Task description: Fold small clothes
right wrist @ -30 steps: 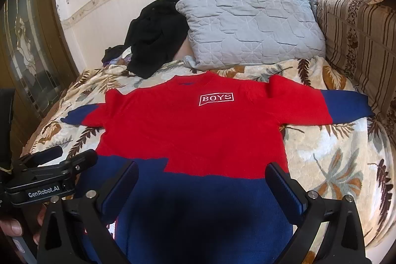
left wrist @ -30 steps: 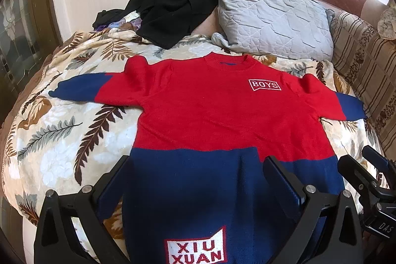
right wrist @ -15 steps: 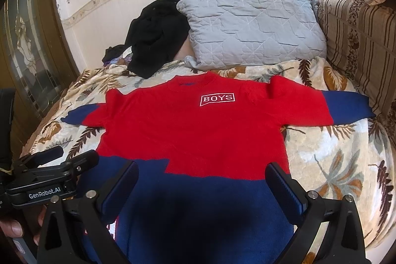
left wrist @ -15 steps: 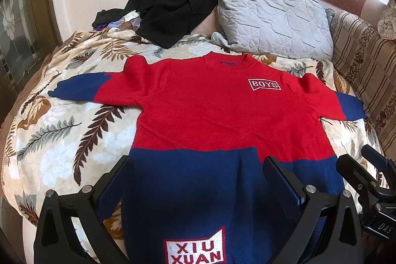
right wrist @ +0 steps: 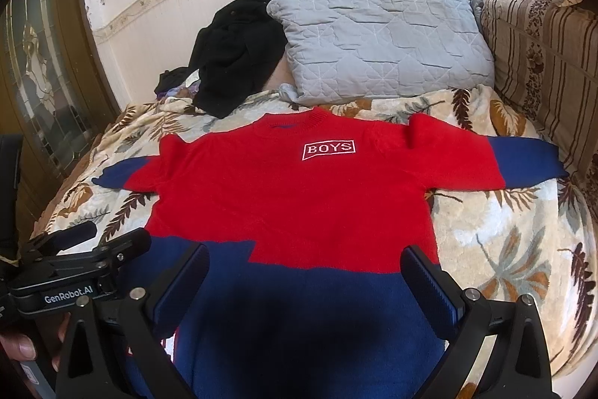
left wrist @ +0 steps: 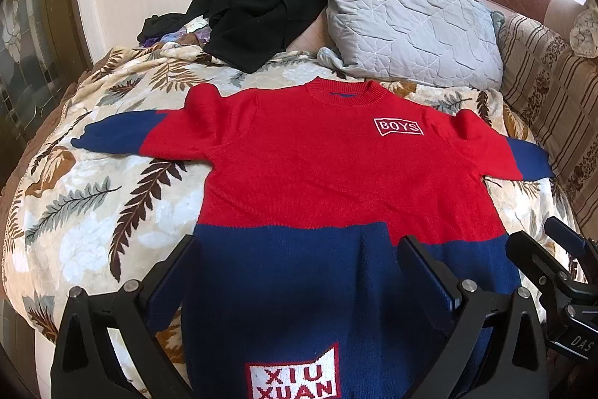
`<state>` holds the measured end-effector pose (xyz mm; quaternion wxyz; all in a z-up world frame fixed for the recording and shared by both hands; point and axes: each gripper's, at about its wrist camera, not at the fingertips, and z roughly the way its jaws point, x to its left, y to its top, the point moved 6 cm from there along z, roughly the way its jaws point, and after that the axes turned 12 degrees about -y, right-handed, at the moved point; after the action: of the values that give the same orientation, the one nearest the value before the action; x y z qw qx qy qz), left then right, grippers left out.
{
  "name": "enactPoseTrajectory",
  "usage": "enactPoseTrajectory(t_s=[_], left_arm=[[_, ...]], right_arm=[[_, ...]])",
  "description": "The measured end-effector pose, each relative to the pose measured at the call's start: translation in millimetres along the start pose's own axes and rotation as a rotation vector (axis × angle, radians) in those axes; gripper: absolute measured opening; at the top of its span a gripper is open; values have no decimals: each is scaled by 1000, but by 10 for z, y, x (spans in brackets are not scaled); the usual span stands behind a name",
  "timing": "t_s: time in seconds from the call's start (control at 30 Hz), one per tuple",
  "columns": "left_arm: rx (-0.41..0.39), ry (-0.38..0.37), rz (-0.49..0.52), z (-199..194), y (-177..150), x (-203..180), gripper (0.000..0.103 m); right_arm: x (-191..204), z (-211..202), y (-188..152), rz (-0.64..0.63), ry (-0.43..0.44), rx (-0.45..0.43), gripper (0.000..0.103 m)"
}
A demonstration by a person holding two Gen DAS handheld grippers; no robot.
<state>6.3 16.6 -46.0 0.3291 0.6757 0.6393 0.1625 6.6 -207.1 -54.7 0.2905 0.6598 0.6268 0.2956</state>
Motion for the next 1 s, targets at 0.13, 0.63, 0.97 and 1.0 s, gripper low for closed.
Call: enactPoseTrajectory(t_s=[0.13,0.63,0.97,1.0], left_arm=[[2,0,1,11,2,-9,103],[7,205,-175,177,75,1326,103],[107,320,-352,629,-197,2302,103],[84,317,-338,647,-259,2316,103]], right_arm=[[15,6,1,-4,-2,7,103],[-1522,530,-26,502,108,125,103],[-3256,1630,172,991,50,196,93],[-3314,1744,195,1001,30,211,89]])
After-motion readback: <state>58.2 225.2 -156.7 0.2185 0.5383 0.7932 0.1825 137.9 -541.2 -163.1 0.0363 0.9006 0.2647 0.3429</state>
